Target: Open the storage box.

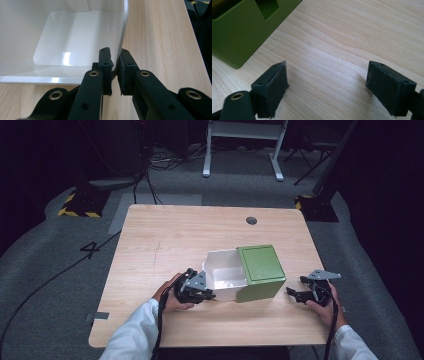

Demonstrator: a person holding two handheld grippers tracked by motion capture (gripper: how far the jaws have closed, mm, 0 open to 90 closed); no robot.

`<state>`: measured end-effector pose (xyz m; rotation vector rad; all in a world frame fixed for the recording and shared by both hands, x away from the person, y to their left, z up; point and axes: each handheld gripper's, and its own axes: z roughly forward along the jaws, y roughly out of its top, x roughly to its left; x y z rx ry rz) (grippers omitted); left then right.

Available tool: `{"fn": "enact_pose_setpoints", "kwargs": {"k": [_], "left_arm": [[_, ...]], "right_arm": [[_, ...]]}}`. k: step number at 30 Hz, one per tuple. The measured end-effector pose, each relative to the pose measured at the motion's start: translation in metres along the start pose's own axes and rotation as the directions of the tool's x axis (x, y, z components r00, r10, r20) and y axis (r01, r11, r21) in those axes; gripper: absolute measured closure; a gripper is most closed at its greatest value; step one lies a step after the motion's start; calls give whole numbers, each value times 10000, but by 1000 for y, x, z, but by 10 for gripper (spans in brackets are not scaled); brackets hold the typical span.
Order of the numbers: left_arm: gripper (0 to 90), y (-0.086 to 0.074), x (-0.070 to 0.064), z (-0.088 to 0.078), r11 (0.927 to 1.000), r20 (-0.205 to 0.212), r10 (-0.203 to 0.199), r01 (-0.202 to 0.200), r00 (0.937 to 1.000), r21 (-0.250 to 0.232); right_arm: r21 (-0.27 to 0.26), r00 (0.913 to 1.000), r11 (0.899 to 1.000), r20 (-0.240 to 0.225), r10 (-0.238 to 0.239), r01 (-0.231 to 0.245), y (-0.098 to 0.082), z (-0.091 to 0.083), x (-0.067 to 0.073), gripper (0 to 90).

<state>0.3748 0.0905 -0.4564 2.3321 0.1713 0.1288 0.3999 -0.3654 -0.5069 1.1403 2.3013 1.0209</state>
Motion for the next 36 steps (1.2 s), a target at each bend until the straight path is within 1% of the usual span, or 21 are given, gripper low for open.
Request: {"fn": "enact_pose_setpoints", "kwargs": {"k": [1, 6, 10, 18, 28, 30, 31, 33, 34, 35, 36], "left_arm": [[824, -1, 0, 0, 10000, 25, -60, 61, 10000, -38], [825, -2, -1, -2, 10000, -12, -56, 56, 10000, 14], [823, -6, -1, -6, 9998, -67, -179, 179, 9998, -55], [823, -7, -2, -7, 9998, -86, -161, 160, 9998, -67], [822, -10, -3, -10, 9996, -137, -266, 265, 9996, -91], [812, -10, -3, -9, 9991, -112, -395, 393, 9992, -153], [753, -10, -3, -9, 9986, -126, -510, 508, 9986, -175], [595, -9, -4, -8, 9981, -168, -613, 611, 9980, -91], [541, -9, -5, -8, 9982, -275, -595, 592, 9979, -105], [476, -7, -6, -10, 9977, -482, -668, 663, 9966, -118], [338, -7, -7, -11, 9971, -525, -753, 745, 9958, -166]], "right_arm": [[-2, 10000, 10000, 4, -1, 1, 0, 0, 0, 173], [-2, 10000, 10000, 4, -4, 4, 0, 0, 0, 173], [2, 10000, 10000, 0, -2, 2, 0, 0, 0, 173], [0, 10000, 10000, 9, 2, -2, 0, 0, 0, 173], [-2, 10000, 10000, 8, 5, -5, 0, 0, 0, 173], [-1, 10000, 10000, 8, 2, -2, 0, 0, 0, 172], [2, 10000, 10000, 2, 3, -3, 0, 0, 0, 172], [-2, 10000, 10000, 5, 5, -5, 0, 0, 0, 173], [0, 10000, 10000, 5, 6, -6, 0, 0, 0, 173], [3, 10000, 10000, 1, 5, -5, 0, 0, 0, 173], [1, 10000, 10000, 0, 7, -7, 0, 0, 0, 173]]}}
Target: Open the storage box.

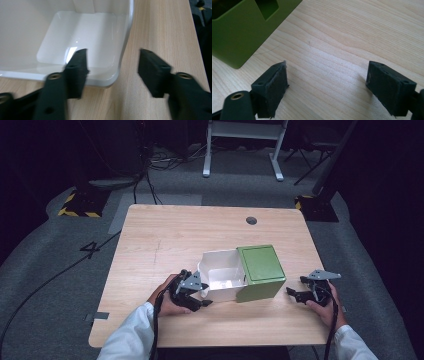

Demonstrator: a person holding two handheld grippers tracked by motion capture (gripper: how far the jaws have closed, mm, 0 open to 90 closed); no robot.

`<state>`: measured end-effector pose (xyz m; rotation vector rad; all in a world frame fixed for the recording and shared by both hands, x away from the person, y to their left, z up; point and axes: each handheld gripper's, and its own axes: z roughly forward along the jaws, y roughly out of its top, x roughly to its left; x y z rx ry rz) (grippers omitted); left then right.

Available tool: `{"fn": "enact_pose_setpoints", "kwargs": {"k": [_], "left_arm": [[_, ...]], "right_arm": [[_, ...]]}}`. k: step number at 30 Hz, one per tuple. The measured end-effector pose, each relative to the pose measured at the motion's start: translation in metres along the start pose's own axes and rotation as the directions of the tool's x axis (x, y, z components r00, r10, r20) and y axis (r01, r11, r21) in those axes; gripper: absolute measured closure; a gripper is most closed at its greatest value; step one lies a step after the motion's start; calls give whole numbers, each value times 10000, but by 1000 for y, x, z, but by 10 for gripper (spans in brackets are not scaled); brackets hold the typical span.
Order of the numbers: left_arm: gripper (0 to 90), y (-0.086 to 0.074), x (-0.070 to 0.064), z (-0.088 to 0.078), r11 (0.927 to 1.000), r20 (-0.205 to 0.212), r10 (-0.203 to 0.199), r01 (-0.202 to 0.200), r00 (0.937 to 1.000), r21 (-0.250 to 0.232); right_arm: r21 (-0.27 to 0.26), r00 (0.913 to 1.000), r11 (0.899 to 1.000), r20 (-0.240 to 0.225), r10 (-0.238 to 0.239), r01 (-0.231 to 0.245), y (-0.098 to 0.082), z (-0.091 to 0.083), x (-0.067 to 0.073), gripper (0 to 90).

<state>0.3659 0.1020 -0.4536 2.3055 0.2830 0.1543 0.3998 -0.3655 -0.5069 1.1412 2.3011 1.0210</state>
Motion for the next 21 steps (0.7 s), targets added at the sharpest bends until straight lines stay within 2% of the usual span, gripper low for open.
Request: {"fn": "enact_pose_setpoints", "kwargs": {"k": [1, 4, 5, 8, 11, 16, 19, 21], "left_arm": [[338, 0, -1, -3, 9999, -87, -103, 102, 9999, -105], [185, -2, -6, -15, 9996, -926, -257, 244, 9954, -149], [173, -4, -8, -20, 9995, -1153, -280, 262, 9929, -170], [173, -12, -12, -30, 9991, -1546, -387, 351, 9872, -254], [170, -23, -15, -37, 9986, -1989, -518, 488, 9786, -198], [164, -41, -17, -45, 9953, -2320, -965, 956, 9679, -152], [164, -51, -17, -51, 9928, -2562, -1192, 1172, 9592, -233], [166, -59, -16, -53, 9908, -2801, -1345, 1336, 9505, -226]], "right_arm": [[0, 10000, 10000, 0, 0, 0, 0, 0, 0, 173], [-2, 10000, 10000, -1, -2, 2, 0, 0, 0, 173], [-2, 10000, 10000, -1, 0, 0, 0, 0, 0, 173], [-1, 10000, 10000, 2, -3, 3, 0, 0, 0, 172], [-1, 10000, 10000, -4, -6, 6, 0, 0, 0, 171], [27, 10000, 10000, -45, -33, 33, 1, 1, -1, 163], [28, 10000, 10000, -44, -40, 40, 1, 2, -1, 163], [28, 10000, 10000, -42, -38, 38, 1, 2, -1, 163]]}}
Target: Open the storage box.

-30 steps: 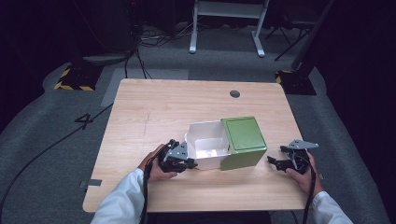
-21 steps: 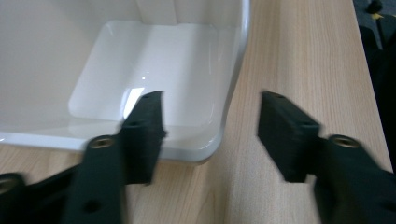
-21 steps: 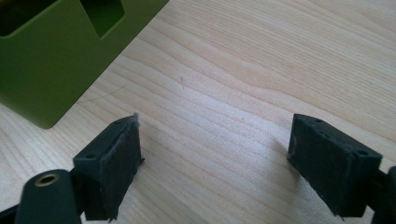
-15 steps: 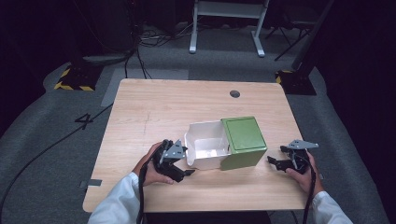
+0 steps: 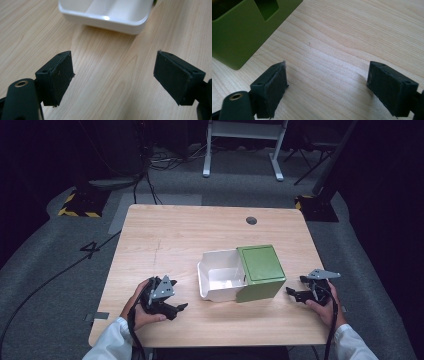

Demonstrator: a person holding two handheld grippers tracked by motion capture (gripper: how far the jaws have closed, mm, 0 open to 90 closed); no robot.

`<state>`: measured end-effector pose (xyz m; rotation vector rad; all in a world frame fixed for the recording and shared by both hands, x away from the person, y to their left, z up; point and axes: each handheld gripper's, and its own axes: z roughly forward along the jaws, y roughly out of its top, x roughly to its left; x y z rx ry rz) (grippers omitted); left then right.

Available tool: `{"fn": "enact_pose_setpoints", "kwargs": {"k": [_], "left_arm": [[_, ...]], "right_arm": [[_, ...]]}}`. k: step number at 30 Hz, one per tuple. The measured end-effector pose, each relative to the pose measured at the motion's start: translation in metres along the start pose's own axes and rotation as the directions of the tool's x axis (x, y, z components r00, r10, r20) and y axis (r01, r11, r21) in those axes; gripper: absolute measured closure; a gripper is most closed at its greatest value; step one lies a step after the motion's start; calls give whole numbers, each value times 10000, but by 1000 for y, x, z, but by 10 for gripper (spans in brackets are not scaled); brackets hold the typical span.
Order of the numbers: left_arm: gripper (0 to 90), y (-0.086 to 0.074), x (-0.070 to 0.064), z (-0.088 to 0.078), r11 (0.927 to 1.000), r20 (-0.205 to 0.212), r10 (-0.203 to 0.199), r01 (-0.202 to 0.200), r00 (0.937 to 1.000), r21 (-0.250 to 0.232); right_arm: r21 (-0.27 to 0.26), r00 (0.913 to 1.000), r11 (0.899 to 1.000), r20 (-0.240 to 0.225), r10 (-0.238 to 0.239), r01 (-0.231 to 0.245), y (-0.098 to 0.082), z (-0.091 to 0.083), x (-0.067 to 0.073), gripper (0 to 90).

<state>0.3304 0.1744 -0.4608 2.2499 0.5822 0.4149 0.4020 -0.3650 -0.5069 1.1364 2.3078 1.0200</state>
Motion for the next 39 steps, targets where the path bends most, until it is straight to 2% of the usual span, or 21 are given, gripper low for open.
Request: {"fn": "enact_pose_setpoints", "kwargs": {"k": [7, 10, 14, 16, 18, 21, 23, 28, 39], "left_arm": [[174, -26, 10, -1, 9962, -700, -606, 647, 9957, 582], [172, -33, 14, -2, 9944, -729, -707, 761, 9948, 737], [180, -46, 23, -2, 9881, -1017, -1014, 1120, 9896, 1054], [180, -51, 26, -1, 9861, -1002, -1096, 1208, 9889, 1138], [176, -56, 28, 1, 9797, -972, -1427, 1546, 9850, 1279], [170, -64, 32, 1, 9717, -709, -2116, 2177, 9748, 922], [167, -67, 32, 1, 9700, -702, -2251, 2302, 9718, 775], [158, -66, 33, 1, 9683, -756, -2316, 2373, 9699, 782], [157, -66, 33, 1, 9679, -755, -2324, 2382, 9697, 803]], "right_arm": [[-10, 10000, 10000, -4, -7, 7, -1, -1, 0, 163], [-9, 10000, 10000, -8, -9, 9, -1, -1, 1, 163], [-9, 10000, 10000, -9, -10, 10, -1, -1, 1, 162], [-14, 10000, 10000, -16, -5, 5, -1, -1, 0, 162], [-14, 10000, 10000, -20, -9, 9, -1, -1, 0, 162], [-7, 10000, 10000, -15, -18, 18, -1, -1, 0, 162], [-7, 10000, 10000, -17, -14, 14, -1, -1, 0, 162], [-2, 10000, 10000, -11, -29, 29, -1, -1, 0, 162], [0, 10000, 10000, 57, 6, -6, -1, -1, 1, 160]]}}
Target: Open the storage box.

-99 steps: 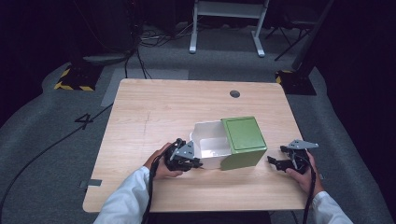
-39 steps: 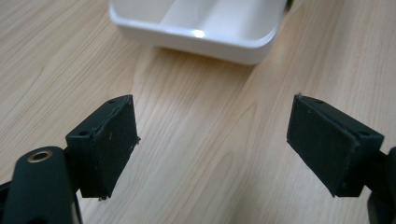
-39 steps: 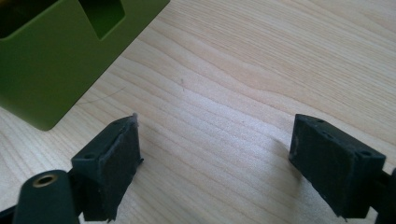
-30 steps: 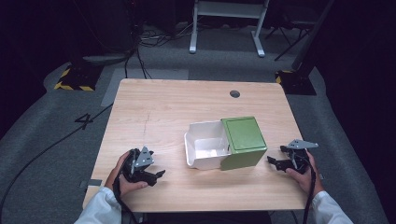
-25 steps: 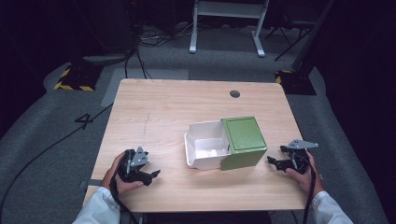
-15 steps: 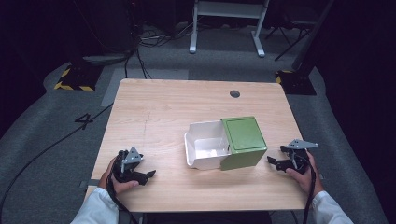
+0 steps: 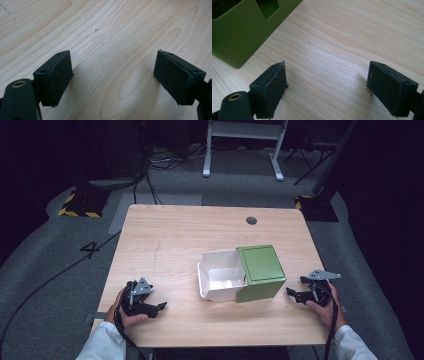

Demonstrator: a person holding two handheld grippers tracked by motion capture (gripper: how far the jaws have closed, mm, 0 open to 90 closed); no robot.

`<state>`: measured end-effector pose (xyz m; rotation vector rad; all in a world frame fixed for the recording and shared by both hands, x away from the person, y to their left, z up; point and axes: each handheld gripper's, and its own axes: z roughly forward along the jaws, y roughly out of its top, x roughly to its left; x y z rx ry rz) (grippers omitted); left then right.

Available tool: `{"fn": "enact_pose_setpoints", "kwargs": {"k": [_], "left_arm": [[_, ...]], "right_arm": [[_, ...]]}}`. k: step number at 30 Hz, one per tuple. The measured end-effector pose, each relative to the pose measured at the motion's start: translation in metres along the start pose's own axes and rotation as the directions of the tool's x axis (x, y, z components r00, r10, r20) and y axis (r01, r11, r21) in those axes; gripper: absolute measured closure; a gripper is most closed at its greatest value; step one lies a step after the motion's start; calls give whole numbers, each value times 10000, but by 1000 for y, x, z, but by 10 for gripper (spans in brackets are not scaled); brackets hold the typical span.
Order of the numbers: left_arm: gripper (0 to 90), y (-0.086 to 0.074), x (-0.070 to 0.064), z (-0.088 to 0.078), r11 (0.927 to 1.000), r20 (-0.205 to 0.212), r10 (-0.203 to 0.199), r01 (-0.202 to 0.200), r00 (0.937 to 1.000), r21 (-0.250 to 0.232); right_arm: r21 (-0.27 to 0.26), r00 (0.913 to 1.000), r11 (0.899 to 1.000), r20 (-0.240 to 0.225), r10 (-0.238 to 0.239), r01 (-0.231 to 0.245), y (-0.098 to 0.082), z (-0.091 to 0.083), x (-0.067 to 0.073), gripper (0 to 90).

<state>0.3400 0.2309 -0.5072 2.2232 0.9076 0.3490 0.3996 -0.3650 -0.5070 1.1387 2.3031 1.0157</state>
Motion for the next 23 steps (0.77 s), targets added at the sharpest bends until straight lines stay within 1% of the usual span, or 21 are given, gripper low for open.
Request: {"fn": "enact_pose_setpoints", "kwargs": {"k": [9, 12, 13, 17, 23], "left_arm": [[157, 0, 0, 1, 10000, -10, -27, 27, 10000, -10], [155, 1, 1, 1, 10000, -91, -7, 7, 10000, 24], [155, 1, 1, 1, 10000, -64, -87, 87, 9999, 16], [155, 1, 1, 1, 10000, -74, -98, 98, 9999, 7], [152, 2, 0, 2, 9998, -204, -183, 183, 9996, 0]], "right_arm": [[-2, 10000, 10000, -11, -9, 9, 0, 0, 0, 160], [-1, 10000, 10000, -16, -10, 10, 0, 0, 0, 160], [1, 10000, 10000, -18, -10, 10, 0, 0, 0, 160], [-4, 10000, 10000, -33, -11, 11, 0, 0, 0, 160], [-6, 10000, 10000, -43, -14, 14, 0, 0, 0, 160]]}}
